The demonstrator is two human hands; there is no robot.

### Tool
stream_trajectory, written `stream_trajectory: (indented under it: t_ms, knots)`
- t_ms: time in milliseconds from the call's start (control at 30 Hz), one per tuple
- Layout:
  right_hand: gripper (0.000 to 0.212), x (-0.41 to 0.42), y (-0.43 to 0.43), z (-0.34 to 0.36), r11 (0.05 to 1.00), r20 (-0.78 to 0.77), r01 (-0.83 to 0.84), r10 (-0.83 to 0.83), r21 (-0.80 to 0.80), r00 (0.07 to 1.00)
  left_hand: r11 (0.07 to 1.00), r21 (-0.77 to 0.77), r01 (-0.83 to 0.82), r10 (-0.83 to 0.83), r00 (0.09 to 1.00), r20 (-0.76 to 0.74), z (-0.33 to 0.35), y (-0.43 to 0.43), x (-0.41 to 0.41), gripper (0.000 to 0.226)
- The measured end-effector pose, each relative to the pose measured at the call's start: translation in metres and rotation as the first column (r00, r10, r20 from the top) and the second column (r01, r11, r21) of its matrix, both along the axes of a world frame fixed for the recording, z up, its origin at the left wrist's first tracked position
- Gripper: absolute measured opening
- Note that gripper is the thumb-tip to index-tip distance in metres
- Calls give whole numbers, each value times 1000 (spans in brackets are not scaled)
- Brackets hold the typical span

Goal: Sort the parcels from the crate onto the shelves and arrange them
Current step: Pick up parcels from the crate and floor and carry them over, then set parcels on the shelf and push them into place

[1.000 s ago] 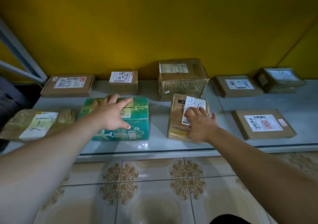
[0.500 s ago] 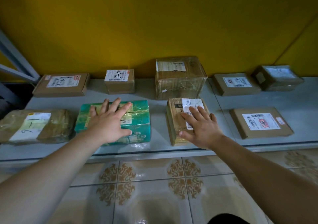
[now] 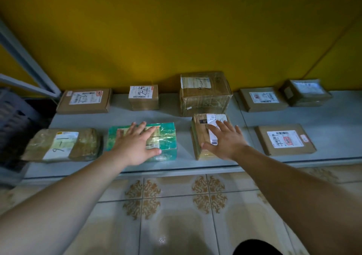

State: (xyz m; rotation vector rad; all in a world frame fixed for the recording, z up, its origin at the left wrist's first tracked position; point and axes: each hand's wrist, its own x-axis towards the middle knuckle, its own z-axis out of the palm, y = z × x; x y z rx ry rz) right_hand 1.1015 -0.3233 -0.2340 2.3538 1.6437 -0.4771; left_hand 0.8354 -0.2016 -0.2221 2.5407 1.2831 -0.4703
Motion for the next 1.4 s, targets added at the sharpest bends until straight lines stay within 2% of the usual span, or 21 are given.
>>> stream_trajectory:
  t_ms: [133, 333, 467, 633, 800, 1133, 1400]
  knots:
    - [82, -30, -12, 84, 999, -24, -15, 14, -32, 1000, 992, -129, -7, 11, 999, 32, 68, -27, -20, 80]
    - [72, -93, -49, 243, 996, -30, -30, 28, -82, 999, 986, -168, 15, -3, 997, 72, 200, -66, -77, 78]
    - [74, -140, -81, 354, 997, -53, -36, 32, -70, 998, 981, -194, 30, -7, 993, 120, 308, -104, -121, 76]
    - [74, -189, -104, 469, 995, -61, -95, 94, -19, 994, 989, -132, 74, -55, 989, 140, 431, -150, -170, 75]
    - [72, -230, -114, 560, 982, -75, -149, 158, 116, 985, 999, -30, -13, 19, 978, 209, 530, -193, -206, 73]
    - [72, -325, -153, 675, 882, -10, -370, 390, 292, 921, 978, 80, -192, 165, 951, 262, 632, -284, -293, 72]
    - [74, -460, -130, 719, 789, 40, -522, 540, 324, 841, 911, 125, -393, 338, 885, 321, 666, -308, -431, 71]
